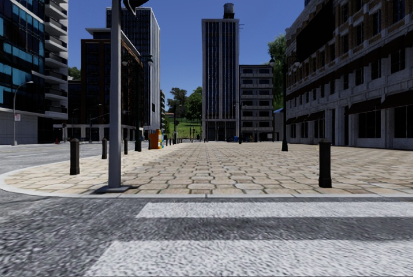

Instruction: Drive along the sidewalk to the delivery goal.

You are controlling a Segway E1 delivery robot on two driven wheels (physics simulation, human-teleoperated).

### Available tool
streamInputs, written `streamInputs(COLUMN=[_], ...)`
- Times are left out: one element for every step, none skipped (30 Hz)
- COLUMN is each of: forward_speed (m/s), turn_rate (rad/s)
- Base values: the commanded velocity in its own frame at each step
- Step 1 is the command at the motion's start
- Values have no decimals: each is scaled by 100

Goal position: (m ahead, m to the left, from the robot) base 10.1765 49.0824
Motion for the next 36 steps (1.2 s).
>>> streamInputs(forward_speed=[150, 150, 150, 150, 150, 150, 150, 150, 150, 150, 150, 150, 150, 150, 150, 150, 150, 150, 150, 150, 150, 150, 150, 150, 150, 150, 150, 150, 150, 150, 150, 150, 150, 150, 150, 150], turn_rate=[0, 0, 0, 0, 0, 0, 0, 0, 0, 0, 0, 0, 0, 0, 0, 0, 0, 0, 0, 0, 0, 0, 0, 0, 0, 0, 0, 0, 0, 0, 0, 0, 0, 0, 0, 0])
